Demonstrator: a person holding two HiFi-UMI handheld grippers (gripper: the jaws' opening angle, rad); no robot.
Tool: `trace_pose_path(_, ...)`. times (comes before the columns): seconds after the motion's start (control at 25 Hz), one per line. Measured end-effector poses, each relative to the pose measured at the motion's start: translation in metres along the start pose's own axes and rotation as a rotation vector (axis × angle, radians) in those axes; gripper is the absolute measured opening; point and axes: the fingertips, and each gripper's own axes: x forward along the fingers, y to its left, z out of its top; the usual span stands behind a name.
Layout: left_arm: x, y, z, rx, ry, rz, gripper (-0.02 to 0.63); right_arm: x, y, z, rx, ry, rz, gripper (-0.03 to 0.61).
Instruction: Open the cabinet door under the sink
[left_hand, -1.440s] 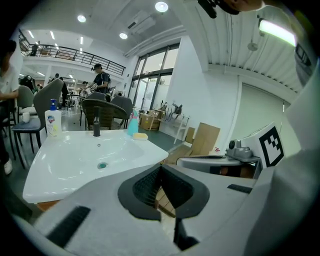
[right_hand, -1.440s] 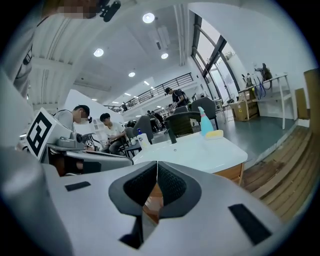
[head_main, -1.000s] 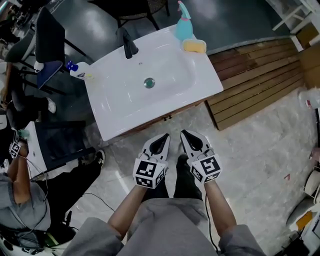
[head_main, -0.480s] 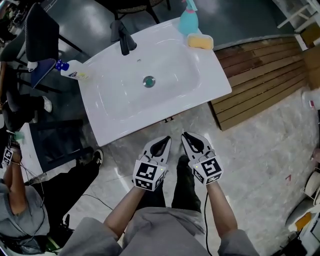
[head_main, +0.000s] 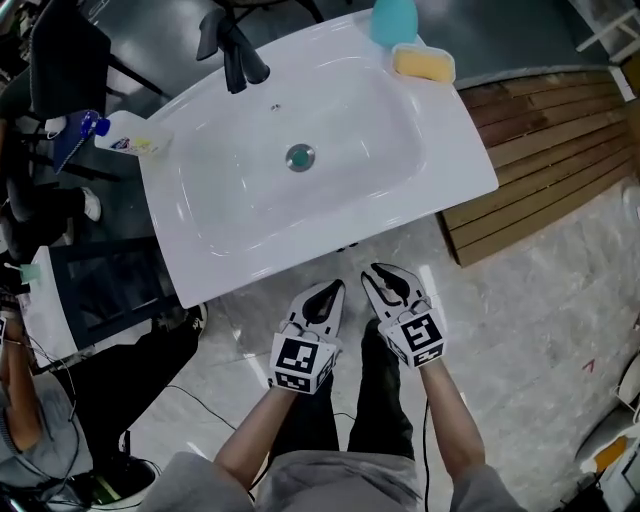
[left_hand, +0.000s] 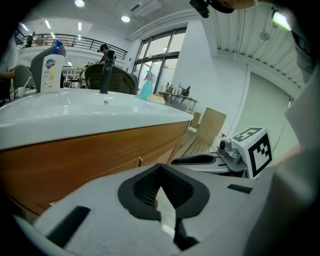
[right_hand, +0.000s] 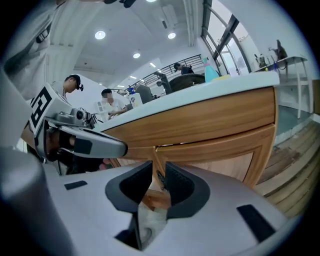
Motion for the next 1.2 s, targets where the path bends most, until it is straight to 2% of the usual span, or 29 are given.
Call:
trace_pose_path(0.28,0.030,0.015,-0.042,-0.003,0.018,0.024,0.008,0.042,-0.021,-0.045,-0.041,0.042,0.032,0.081)
trace_pose_path(0.68,0.058,0.036,-0.076,-0.049,0.010,0.080,0.008,0.091,-0.039,-0.094,-0.186,0.092,0.068,0.107)
trace_pose_path(1.08,0.062,0.045,-0.094,-0.076,0.015,0.107,0.008,0.116,-0.049,-0.117,-0.223,0.153,0.100,0.107)
trace_pose_path(1.2,0.060,0.045,-0.096,-0.088,0.014,0.112,0.008,0.117,-0.047,-0.119,-0.256,0.161,0.114,0.081)
